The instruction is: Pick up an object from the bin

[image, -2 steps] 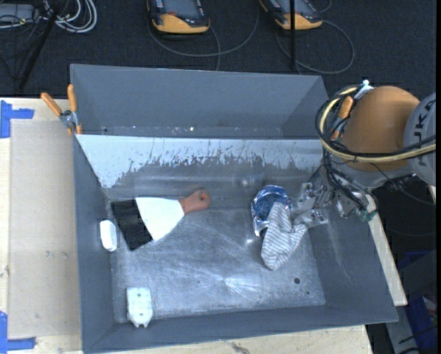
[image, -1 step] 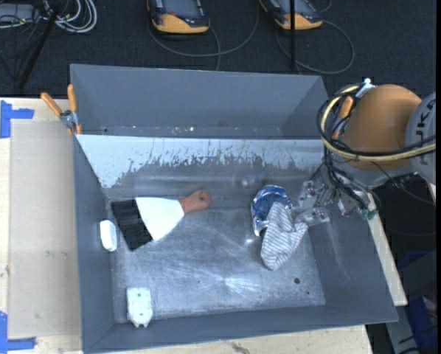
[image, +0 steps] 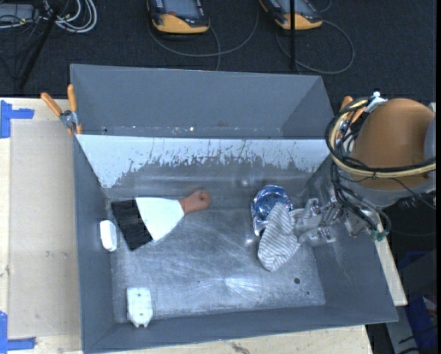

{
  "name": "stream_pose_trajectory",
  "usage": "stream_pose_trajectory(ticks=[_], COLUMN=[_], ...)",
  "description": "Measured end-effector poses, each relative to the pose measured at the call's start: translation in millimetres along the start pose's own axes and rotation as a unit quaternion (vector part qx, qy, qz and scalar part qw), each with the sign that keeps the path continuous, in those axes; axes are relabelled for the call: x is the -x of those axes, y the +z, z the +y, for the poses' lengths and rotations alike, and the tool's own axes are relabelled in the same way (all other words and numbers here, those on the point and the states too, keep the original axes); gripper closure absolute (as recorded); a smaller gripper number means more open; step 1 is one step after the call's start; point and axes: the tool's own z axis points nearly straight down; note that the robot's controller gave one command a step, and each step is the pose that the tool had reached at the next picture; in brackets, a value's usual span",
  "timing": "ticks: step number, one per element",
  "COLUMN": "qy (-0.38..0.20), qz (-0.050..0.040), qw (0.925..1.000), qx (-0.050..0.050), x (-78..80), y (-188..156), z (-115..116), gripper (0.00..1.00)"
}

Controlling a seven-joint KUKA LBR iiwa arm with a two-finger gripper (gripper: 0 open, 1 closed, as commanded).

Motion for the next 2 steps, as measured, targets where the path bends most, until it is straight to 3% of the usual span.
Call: stream_pose_trajectory(ticks=[1, 2], qy=[0.069, -0.179], qz=[-0.0059, -0.0036], qw=[0.9976, 0.9838], qx=[-0.001, -0.002], x=[-21.5, -38.7], y=[-19.4, 17.2], z=[-1.3, -36.9], gripper=[1.00, 1.00])
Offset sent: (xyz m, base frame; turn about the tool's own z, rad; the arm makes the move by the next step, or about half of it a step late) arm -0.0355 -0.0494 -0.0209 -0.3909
